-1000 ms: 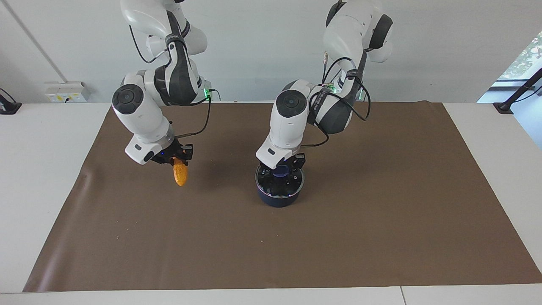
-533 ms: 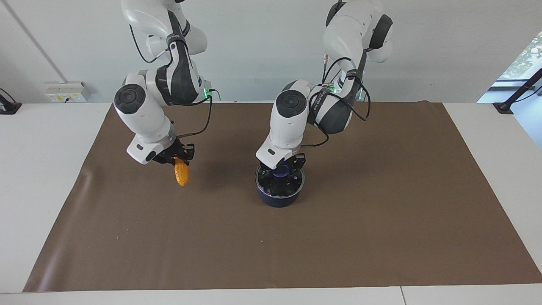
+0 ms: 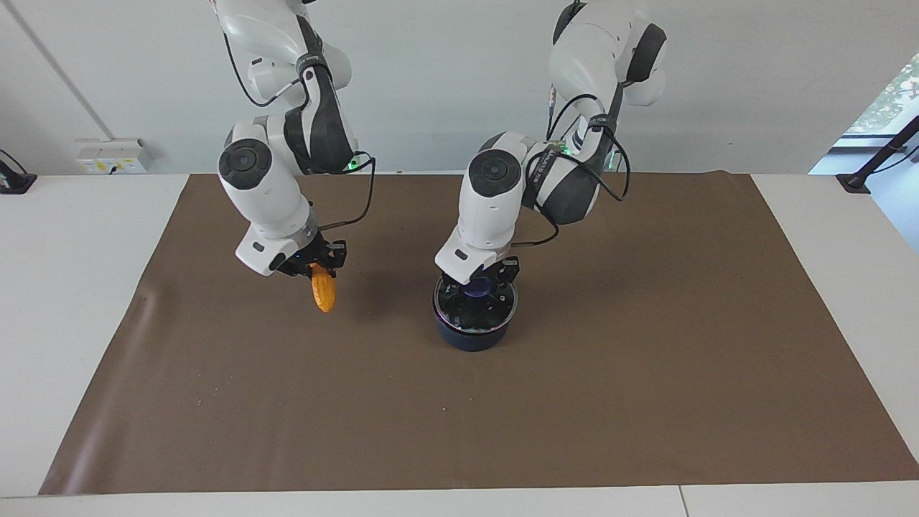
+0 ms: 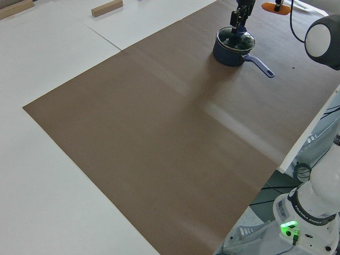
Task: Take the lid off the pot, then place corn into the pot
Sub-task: 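Lift the glass lid off the pot with the left gripper and set it aside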
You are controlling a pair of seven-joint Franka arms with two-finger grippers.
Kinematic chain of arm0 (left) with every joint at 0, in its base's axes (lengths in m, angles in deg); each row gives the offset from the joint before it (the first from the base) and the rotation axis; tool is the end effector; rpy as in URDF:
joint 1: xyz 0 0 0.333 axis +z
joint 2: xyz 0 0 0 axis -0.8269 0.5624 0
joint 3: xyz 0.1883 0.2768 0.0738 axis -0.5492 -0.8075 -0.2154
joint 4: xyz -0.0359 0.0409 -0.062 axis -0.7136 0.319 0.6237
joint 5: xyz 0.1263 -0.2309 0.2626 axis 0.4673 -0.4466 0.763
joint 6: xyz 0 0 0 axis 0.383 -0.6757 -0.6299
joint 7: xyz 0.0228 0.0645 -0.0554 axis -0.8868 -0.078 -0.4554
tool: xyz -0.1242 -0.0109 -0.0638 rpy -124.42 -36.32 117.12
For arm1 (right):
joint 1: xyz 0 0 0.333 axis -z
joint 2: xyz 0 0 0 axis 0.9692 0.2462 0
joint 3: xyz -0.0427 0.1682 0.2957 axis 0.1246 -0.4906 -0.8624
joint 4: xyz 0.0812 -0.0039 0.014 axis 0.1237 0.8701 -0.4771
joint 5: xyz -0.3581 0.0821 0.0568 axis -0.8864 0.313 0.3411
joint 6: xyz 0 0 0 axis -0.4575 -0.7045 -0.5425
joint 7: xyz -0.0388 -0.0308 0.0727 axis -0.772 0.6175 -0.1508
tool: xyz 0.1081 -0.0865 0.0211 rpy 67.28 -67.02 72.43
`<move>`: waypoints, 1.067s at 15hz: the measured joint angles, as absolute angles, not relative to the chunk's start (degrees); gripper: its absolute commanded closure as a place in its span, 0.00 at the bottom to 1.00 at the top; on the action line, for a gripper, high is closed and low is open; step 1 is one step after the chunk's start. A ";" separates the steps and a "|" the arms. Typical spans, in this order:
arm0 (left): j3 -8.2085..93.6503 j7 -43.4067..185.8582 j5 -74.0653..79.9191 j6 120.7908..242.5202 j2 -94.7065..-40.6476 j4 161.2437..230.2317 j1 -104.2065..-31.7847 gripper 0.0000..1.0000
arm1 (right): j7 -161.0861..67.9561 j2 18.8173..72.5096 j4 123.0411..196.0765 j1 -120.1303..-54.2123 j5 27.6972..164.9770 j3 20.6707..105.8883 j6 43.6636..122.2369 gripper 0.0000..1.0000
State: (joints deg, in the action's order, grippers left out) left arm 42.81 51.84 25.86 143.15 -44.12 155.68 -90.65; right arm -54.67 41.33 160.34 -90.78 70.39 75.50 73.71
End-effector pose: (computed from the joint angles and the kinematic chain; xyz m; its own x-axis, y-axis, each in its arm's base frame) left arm 0.5628 -0.4340 0.4317 0.9961 -0.0400 -0.0790 -0.0379 -0.9989 0.0289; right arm 0.5682 0.1115 0.4250 0.9813 0.1469 -0.1248 0.1407 -0.9884 -0.0567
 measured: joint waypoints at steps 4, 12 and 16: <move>42.14 51.83 24.87 138.75 -48.41 155.43 -89.23 1.00 | -55.48 41.33 160.26 -91.12 70.39 75.49 73.71 1.00; 41.24 73.41 24.86 130.13 -56.53 157.60 -68.15 1.00 | -63.06 41.35 159.92 -94.84 70.77 75.17 75.46 1.00; 41.00 90.17 24.93 137.23 -59.07 167.65 -55.41 1.00 | -74.08 42.33 155.93 -102.16 71.24 74.62 77.24 1.00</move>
